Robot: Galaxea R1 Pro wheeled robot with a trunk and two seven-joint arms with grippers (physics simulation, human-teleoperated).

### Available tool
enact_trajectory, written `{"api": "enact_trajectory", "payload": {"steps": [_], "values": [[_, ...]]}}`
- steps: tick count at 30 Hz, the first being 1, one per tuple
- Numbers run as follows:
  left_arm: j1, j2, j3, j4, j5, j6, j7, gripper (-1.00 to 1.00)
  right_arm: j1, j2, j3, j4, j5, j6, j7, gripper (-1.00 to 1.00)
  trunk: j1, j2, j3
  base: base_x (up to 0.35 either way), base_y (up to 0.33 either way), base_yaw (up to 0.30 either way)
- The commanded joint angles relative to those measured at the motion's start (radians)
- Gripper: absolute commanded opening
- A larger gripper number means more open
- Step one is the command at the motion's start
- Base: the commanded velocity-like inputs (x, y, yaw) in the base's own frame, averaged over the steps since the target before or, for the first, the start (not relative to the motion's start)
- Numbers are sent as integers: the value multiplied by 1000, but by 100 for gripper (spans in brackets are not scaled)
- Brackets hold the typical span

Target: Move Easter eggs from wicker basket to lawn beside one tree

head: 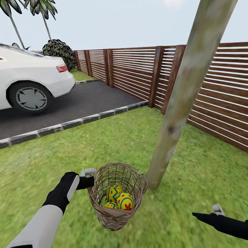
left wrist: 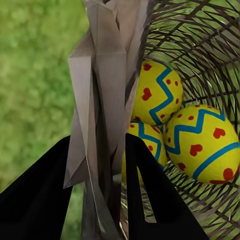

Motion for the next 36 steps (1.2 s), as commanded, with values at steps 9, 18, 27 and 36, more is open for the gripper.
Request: {"api": "enact_trajectory", "payload": {"steps": [9,18,27,36], "values": [[-1,-2,5,-2,13,6,-2,-100,5,8,-6,37,11,1,1,100,35,-64,-29,0,0,0],[-1,-2,4,-1,13,6,-2,-100,5,8,-6,37,11,0,1,100,69,-127,-57,0,0,0],[-1,-2,5,-1,13,6,-2,-100,5,8,-6,37,11,0,1,100,104,-190,-86,0,0,0],[-1,-2,3,-1,13,6,-2,-100,5,8,-6,37,11,0,1,100,138,-253,-114,0,0,0]]}}
